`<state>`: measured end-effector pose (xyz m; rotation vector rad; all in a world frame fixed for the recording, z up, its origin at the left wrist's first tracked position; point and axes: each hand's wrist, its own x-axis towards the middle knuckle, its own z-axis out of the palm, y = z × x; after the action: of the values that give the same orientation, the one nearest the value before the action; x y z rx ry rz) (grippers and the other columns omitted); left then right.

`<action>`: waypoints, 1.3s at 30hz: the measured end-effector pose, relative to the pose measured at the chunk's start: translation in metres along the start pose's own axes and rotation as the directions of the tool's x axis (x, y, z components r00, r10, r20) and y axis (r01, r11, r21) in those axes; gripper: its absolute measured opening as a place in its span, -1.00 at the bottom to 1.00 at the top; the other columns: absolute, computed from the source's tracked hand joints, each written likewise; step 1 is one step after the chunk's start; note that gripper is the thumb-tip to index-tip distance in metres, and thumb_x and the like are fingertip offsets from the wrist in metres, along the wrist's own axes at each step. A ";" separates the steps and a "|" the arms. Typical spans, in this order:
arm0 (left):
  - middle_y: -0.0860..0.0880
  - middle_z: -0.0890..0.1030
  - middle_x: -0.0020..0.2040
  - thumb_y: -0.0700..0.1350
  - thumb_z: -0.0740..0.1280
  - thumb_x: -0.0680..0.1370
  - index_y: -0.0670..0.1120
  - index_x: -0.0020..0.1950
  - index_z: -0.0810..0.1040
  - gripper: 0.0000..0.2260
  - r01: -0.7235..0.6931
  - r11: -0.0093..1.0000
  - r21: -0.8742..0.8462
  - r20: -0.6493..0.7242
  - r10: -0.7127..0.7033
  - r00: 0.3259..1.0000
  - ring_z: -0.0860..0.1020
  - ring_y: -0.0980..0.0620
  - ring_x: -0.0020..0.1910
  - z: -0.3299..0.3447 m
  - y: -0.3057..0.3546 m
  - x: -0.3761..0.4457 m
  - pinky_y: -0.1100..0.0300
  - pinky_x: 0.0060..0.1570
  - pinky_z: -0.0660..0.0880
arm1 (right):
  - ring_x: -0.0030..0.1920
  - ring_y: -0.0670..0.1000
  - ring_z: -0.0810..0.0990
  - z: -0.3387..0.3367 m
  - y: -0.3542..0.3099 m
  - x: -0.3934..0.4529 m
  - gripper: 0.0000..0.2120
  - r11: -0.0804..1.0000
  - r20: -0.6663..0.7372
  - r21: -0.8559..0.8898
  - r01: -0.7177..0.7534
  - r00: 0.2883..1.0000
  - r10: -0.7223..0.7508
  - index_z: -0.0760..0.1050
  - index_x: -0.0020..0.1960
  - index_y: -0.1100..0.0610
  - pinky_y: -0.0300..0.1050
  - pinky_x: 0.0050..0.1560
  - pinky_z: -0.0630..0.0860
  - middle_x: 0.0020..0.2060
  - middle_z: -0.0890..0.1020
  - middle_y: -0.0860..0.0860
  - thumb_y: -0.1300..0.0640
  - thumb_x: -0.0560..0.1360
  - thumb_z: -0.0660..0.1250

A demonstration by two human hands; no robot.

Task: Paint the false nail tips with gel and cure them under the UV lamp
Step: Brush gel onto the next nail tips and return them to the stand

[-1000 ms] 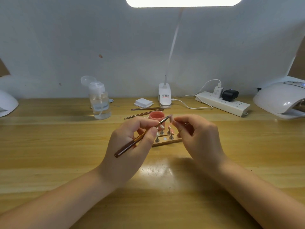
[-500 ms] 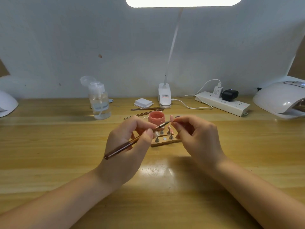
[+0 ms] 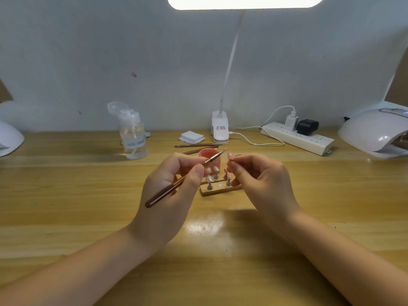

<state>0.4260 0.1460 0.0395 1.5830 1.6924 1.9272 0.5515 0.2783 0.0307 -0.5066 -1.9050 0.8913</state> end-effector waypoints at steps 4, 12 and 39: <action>0.03 0.66 -0.19 0.04 0.25 0.48 -0.04 -0.07 0.58 -0.80 -0.025 0.999 -0.024 0.034 0.026 0.999 0.62 0.06 -0.13 -0.001 -0.001 -0.002 0.27 -0.11 0.53 | -0.32 -0.07 0.66 -0.002 -0.001 0.000 -0.78 1.000 -0.002 0.014 -0.004 1.000 0.004 0.58 -0.06 -0.10 -0.02 -0.22 0.64 -0.29 0.69 -0.03 0.24 0.49 0.41; 0.05 0.67 -0.18 0.05 0.27 0.47 -0.01 -0.08 0.60 -0.81 -0.015 1.000 0.023 0.032 0.014 0.999 0.63 0.03 -0.09 -0.002 -0.001 0.000 0.17 -0.08 0.54 | -0.31 -0.06 0.67 -0.001 0.000 -0.001 -0.76 1.000 0.008 0.014 -0.005 1.000 0.005 0.56 -0.07 -0.12 -0.03 -0.23 0.65 -0.26 0.69 -0.04 0.23 0.49 0.41; 0.05 0.66 -0.31 -0.17 0.34 0.54 -0.06 -0.18 0.61 -0.89 0.099 0.992 0.075 -0.047 -0.095 0.994 0.56 0.18 -0.33 -0.005 0.001 0.030 0.42 -0.35 0.42 | -0.24 0.06 0.66 0.004 0.009 -0.003 -0.91 0.996 0.030 -0.082 -0.039 0.999 0.041 0.64 -0.02 0.13 0.12 -0.13 0.59 -0.25 0.68 0.05 0.21 0.49 0.41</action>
<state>0.4093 0.1623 0.0591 1.4644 1.8455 1.8842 0.5495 0.2809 0.0214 -0.5847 -1.9721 0.8544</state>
